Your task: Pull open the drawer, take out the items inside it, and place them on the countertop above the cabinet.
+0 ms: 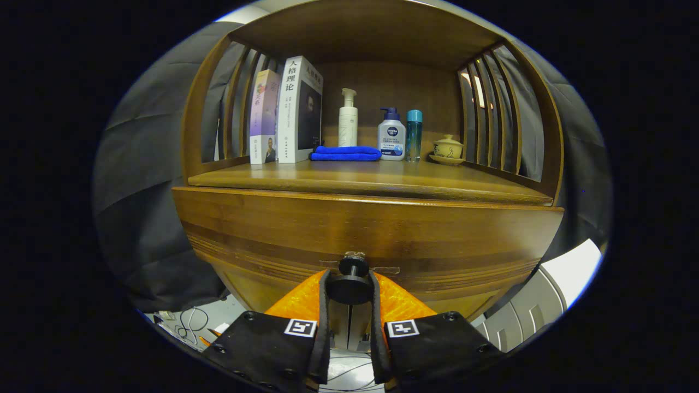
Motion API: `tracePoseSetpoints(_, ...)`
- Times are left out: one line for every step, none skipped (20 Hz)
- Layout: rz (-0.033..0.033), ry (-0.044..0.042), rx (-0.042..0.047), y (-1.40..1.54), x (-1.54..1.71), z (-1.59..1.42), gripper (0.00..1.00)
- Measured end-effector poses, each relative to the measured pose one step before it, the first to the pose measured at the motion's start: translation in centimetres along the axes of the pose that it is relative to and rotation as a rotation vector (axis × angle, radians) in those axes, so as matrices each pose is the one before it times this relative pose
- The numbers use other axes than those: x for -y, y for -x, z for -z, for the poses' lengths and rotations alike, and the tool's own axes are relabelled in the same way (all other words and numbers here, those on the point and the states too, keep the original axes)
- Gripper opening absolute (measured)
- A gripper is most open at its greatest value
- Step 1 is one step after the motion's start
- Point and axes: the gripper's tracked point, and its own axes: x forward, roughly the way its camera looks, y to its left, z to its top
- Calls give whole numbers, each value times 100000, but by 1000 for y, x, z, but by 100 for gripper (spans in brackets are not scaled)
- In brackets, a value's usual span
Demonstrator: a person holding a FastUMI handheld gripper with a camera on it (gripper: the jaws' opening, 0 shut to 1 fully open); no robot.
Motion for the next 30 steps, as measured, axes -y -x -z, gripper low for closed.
tracePoseSetpoints(-180, 662, 159, 630, -80, 231, 33)
tracePoseSetpoints(-442, 156, -31, 724, -153, 281, 33)
tracePoseSetpoints(-553, -2, -205, 802, -91, 246, 33)
tracePoseSetpoints(-424, -500, -379, 853, -110, 353, 33)
tracePoseSetpoints(-260, -47, 123, 747, -142, 178, 33)
tracePoseSetpoints(-338, 705, -173, 735, -124, 285, 33)
tracePoseSetpoints(-332, 534, 389, 713, -85, 158, 33)
tracePoseSetpoints(-391, 191, -24, 619, -130, 312, 33)
tracePoseSetpoints(-497, 158, 114, 749, -132, 217, 33)
tracePoseSetpoints(-682, -70, 82, 615, -154, 259, 33)
tracePoseSetpoints(-742, 76, -12, 516, -67, 195, 33)
tracePoseSetpoints(-749, 674, 269, 615, -148, 189, 33)
tracePoseSetpoints(-656, 1092, 290, 487, -106, 163, 33)
tracePoseSetpoints(-650, 989, -127, 502, -101, 281, 33)
tracePoseSetpoints(-572, 620, -527, 461, -66, 375, 33)
tracePoseSetpoints(-472, 202, -747, 491, -190, 560, 33)
tracePoseSetpoints(-271, 338, 734, 220, -85, -148, 33)
tracePoseSetpoints(90, 786, -323, -343, 47, 91, 33)
tracePoseSetpoints(30, 988, 1118, -153, 90, -157, 32)
tracePoseSetpoints(-15, 397, -230, -11, -38, 219, 33)
tracePoseSetpoints(-560, 403, 857, 75, -41, 1, 33)
tracePoseSetpoints(-543, 195, -24, -51, -94, 0, 33)
tracePoseSetpoints(-619, 831, 230, 188, -64, 125, 33)
tracePoseSetpoints(-758, 977, -313, -34, -14, -39, 33)
tracePoseSetpoints(-695, 617, 207, -2, -45, 140, 33)
tracePoseSetpoints(-384, 173, -97, -55, 32, -8, 33)
tracePoseSetpoints(-383, -228, -298, 63, 9, 107, 33)
tracePoseSetpoints(-663, -1226, -617, 21, -125, 72, 33)
tracePoseSetpoints(-597, -284, 29, 29, -98, 52, 33)
tracePoseSetpoints(-68, 1703, 504, -21, 26, -66, 33)
